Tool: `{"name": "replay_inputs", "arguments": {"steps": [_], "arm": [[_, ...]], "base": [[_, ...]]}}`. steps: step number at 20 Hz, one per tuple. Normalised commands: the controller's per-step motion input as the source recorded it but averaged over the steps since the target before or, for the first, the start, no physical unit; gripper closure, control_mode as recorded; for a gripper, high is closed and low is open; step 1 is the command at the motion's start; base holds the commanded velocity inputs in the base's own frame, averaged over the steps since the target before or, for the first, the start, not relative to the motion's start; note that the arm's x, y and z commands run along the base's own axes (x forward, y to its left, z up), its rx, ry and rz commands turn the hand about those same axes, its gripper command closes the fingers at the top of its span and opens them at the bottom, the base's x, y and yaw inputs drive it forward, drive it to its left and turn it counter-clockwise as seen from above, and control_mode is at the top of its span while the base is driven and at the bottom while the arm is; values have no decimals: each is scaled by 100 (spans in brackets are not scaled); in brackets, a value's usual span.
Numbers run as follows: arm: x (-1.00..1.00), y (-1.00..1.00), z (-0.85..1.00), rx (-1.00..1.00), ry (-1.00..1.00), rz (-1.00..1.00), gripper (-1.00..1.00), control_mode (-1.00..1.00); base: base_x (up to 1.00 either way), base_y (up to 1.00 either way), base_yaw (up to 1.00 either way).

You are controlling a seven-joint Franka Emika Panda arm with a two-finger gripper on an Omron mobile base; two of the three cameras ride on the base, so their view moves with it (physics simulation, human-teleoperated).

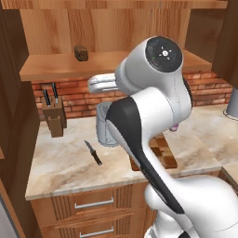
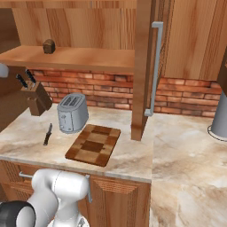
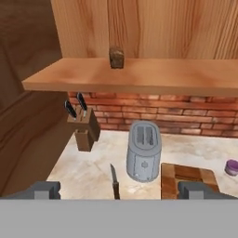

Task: Pick the bread, place it on the cutting board, pick the jam, place it on the counter, and close the cabinet.

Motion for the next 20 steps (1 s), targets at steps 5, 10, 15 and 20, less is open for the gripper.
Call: {"name": "replay_inputs", "arguments": {"steps": [5,10,15,20], "arm": [[39,5,5,0,0,0,-100,-100],[43,5,2,0,0,0,-100,-100],[42,9,0,0,0,0,-100,-100],[39,5,0,0,-5,0,-100,-100]], "base": [[0,0,0],[0,0,0],[0,0,0],[0,0,0]]}}
